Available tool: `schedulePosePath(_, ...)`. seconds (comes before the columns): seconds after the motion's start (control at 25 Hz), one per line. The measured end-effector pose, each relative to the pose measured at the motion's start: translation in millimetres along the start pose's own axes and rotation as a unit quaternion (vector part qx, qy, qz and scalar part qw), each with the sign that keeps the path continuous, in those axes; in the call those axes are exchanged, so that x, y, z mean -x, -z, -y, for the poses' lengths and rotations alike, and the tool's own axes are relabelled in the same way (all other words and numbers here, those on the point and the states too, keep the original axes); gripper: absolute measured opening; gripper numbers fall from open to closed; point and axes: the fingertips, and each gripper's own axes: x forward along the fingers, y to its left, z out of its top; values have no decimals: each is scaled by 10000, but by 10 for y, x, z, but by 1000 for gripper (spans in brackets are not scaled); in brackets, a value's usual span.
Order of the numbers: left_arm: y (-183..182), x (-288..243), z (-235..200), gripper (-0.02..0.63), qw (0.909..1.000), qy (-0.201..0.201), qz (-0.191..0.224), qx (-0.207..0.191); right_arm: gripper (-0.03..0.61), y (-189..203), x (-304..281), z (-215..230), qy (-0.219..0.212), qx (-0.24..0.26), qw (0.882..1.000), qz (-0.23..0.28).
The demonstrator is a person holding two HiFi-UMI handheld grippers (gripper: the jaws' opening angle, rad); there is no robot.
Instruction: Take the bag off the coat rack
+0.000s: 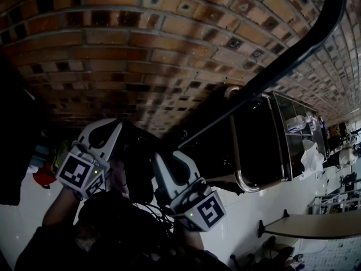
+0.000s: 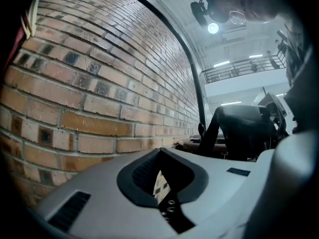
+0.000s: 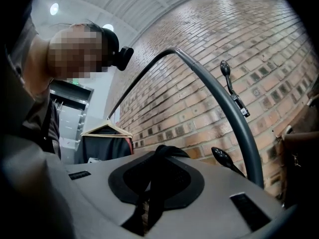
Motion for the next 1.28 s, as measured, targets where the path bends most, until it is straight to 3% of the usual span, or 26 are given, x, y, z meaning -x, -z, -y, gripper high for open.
schedulePosePath(0.6, 107, 739, 854, 34, 9996, -258, -16, -96, 55, 272, 1006, -189, 135, 53, 9993, -349)
schedulePosePath(0.92, 227, 942, 1083, 34, 9993, -348, -167, -28, 55, 544, 1323, -135, 287, -298, 9969, -670)
schedulePosePath(1.28, 238, 1075, 1183, 34, 9999, -122, -113, 28, 54, 717, 1435, -428, 246, -221, 9960, -826)
